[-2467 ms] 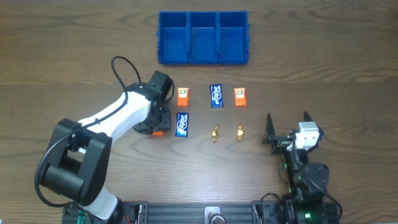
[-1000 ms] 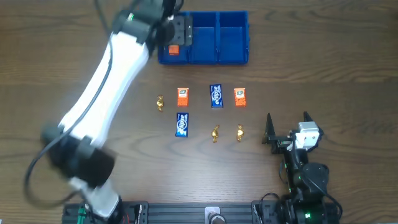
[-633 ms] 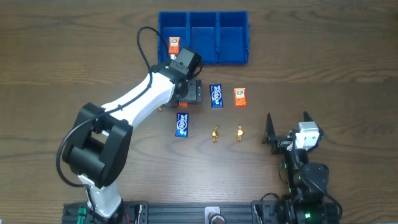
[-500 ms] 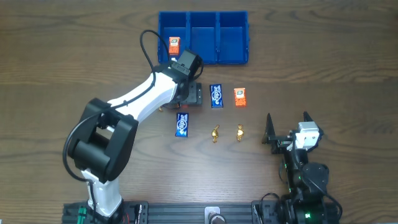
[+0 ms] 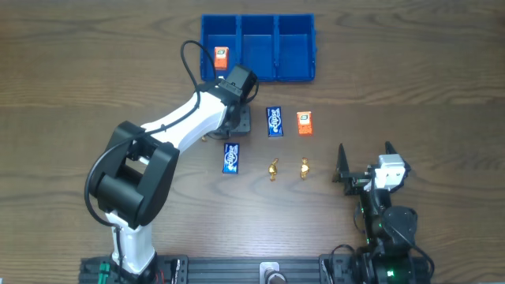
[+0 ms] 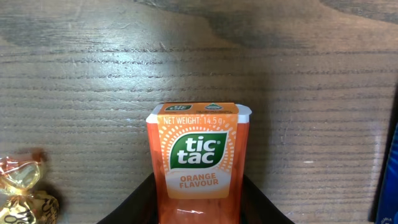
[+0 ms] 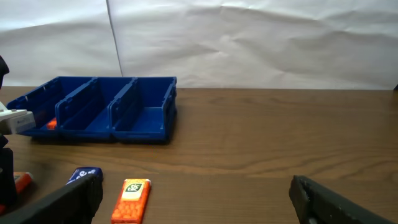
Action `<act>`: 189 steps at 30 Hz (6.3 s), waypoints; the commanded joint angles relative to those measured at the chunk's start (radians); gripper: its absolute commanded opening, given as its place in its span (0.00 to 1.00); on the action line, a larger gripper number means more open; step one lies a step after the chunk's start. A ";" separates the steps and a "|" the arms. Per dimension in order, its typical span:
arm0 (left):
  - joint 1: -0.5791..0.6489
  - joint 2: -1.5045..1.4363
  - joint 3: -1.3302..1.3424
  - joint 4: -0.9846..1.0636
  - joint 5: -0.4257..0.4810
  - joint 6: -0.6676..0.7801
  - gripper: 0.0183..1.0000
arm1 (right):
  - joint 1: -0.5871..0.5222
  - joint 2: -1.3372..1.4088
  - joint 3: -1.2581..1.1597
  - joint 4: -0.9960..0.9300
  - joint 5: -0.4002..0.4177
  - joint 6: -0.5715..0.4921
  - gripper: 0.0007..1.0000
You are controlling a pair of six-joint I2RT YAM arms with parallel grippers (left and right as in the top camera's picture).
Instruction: Sort Candies Into Trays
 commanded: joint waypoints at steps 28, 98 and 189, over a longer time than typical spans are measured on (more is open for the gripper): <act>0.068 -0.009 0.647 -0.129 -0.179 0.071 0.87 | 0.002 -0.003 -0.002 -0.005 0.008 -0.012 1.00; 0.166 0.184 0.647 -0.100 -0.119 0.214 0.35 | 0.002 -0.003 -0.002 -0.005 0.008 -0.012 1.00; 0.523 -2.018 -1.329 0.523 0.080 0.311 1.00 | 0.778 1.923 1.340 -0.676 -0.021 0.762 1.00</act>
